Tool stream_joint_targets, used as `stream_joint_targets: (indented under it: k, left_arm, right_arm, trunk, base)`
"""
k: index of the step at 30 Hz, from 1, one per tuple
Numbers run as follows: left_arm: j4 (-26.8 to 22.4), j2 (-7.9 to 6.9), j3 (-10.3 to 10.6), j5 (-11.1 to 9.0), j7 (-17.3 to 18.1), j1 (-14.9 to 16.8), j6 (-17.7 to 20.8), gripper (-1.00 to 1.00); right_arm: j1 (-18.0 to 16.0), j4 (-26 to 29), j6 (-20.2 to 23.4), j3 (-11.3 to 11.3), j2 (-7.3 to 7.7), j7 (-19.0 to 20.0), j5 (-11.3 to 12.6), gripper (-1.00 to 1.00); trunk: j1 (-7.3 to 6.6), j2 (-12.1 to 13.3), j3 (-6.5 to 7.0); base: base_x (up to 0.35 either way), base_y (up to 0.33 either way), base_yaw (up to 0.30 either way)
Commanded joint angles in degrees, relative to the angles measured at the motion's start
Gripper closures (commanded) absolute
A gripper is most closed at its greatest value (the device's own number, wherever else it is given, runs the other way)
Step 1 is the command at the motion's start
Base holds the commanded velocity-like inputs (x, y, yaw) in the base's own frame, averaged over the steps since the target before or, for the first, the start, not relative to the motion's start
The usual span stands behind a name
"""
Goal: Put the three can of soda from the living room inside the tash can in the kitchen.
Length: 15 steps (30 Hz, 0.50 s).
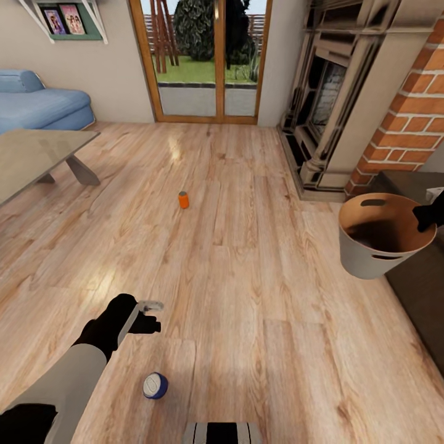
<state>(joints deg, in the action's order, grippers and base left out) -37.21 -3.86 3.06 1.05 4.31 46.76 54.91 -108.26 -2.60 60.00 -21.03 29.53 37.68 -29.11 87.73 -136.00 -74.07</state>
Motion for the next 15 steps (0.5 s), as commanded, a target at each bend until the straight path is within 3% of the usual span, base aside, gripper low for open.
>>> stream_joint_targets:
  k: [1,15]
  left_arm:
    - [0.0,0.00,0.0,0.0,0.0,0.0,0.0,-1.00]
    - [0.1,-0.01,0.0,0.0,0.0,0.0,0.1,-1.00]
  right_arm:
    - [0.0,0.0,0.0,-0.1,-0.04,0.0,-0.1,1.00]
    - [0.0,-0.1,0.0,-0.8,-0.26,0.0,-0.2,1.00]
  trunk:
    - [0.21,-0.4,-0.17]
    - [3.07,-5.6,-2.75]
  base:
    - [0.000,0.000,0.000]
    - [0.000,0.000,0.000]
